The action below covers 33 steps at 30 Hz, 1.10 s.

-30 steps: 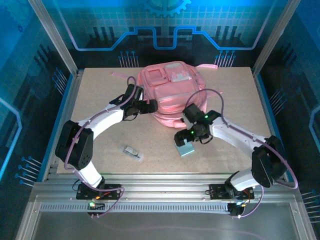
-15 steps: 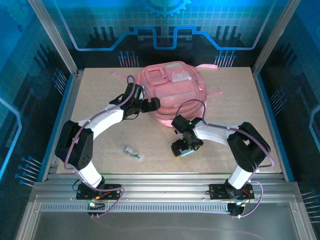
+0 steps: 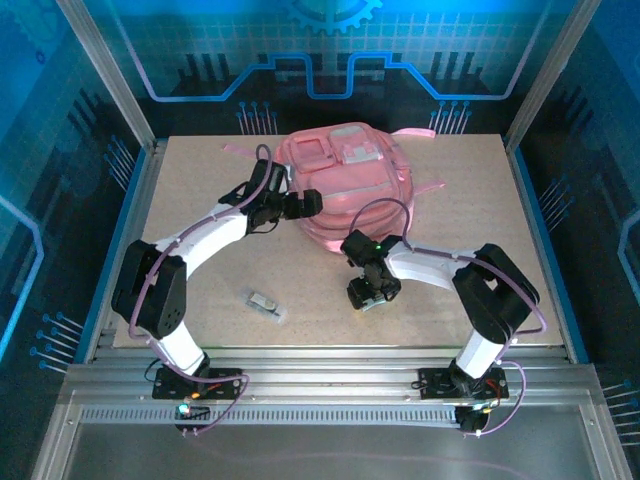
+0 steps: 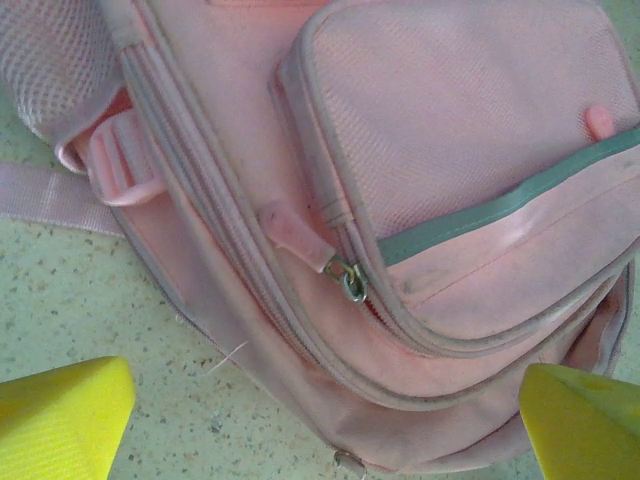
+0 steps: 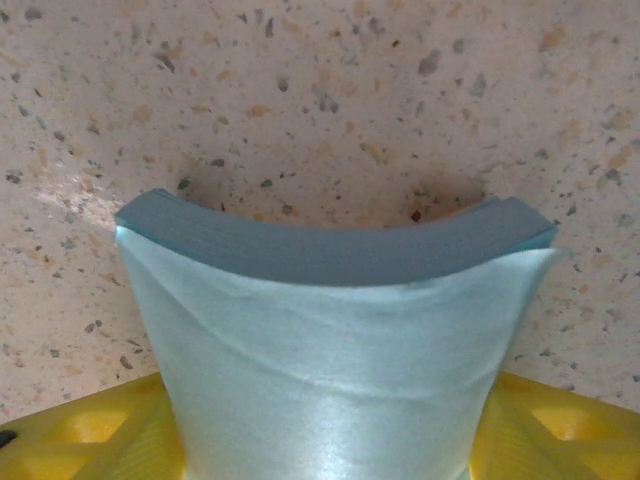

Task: Pack the student bag
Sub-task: Pick up the loose stationery from the bottom-center of the table, then open the student bag at the top-center of the table.

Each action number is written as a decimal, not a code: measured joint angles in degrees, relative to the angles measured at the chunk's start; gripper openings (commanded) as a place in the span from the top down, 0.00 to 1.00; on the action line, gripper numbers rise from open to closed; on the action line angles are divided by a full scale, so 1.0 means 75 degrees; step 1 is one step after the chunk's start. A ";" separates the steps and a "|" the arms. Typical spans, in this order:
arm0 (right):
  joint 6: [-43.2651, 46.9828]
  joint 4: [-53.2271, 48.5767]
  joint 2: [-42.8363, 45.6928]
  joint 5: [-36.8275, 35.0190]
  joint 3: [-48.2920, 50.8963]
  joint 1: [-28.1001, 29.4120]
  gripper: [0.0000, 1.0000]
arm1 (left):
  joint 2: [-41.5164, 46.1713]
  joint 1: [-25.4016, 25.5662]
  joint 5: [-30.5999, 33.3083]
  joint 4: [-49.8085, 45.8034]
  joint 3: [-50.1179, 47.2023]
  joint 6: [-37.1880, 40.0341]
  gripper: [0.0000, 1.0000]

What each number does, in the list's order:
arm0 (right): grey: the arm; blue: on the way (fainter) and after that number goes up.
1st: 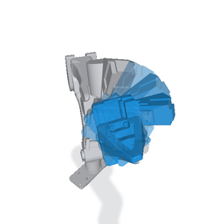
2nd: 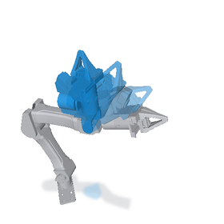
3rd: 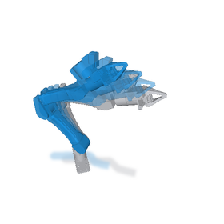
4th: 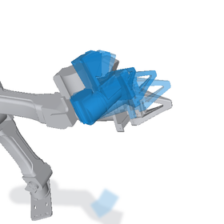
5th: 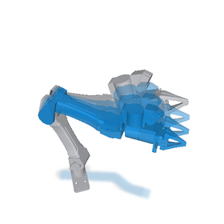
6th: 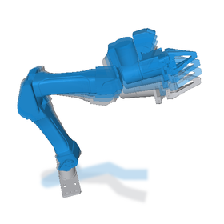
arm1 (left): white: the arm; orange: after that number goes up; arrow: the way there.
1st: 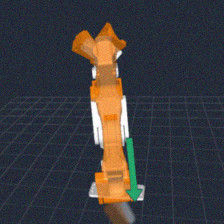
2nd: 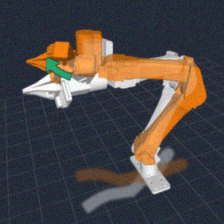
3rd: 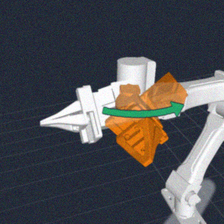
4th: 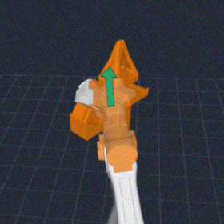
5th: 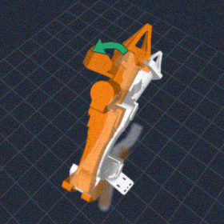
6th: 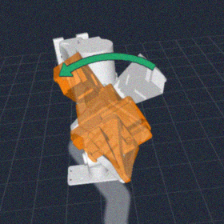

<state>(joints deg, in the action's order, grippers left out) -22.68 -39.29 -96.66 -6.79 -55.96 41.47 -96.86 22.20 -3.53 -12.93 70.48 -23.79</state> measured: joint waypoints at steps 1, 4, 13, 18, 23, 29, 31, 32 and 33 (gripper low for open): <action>-0.0003 -0.0047 0.0085 0.0058 0.0000 -0.0076 0.33 | -0.0029 0.0000 -0.0003 -0.0041 0.0087 0.0090 0.01; 0.0000 -0.0210 0.0592 0.0283 -0.0015 -0.0455 0.33 | -0.0204 0.0003 -0.0079 -0.0248 0.0539 0.0495 0.01; -0.0058 -0.0350 0.2302 0.1026 -0.0245 -0.2844 0.30 | -0.1230 0.0323 -0.0087 -0.1142 0.2500 0.2212 0.01; -0.0289 -0.0079 0.2602 0.1460 -0.0251 -0.4220 0.31 | -0.1900 0.0729 0.0032 -0.1565 0.3261 0.3206 0.01; -0.0551 0.0318 0.2620 0.2060 -0.0251 -0.5138 0.32 | -0.2757 0.1411 0.0583 -0.1877 0.4089 0.4476 0.02; -0.0752 0.0708 0.2725 0.2634 -0.0055 -0.5592 0.34 | -0.3742 0.1813 0.1005 -0.2358 0.4975 0.5485 0.10; -0.0781 0.0737 0.2728 0.2748 0.0026 -0.5627 0.34 | -0.3934 0.1798 0.1119 -0.2448 0.5129 0.5680 0.16; -0.0781 0.0743 0.2728 0.2780 0.0061 -0.5639 0.35 | -0.3981 0.1781 0.1177 -0.2477 0.5155 0.5767 0.23; -0.0787 0.0743 0.2731 0.2804 0.0087 -0.5642 0.35 | -0.4001 0.1763 0.1244 -0.2483 0.5164 0.5846 0.33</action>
<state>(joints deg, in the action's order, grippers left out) -28.58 -33.71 -76.18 14.24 -55.31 -0.84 -126.87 35.42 5.80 -31.55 109.21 20.05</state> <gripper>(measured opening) 0.657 0.787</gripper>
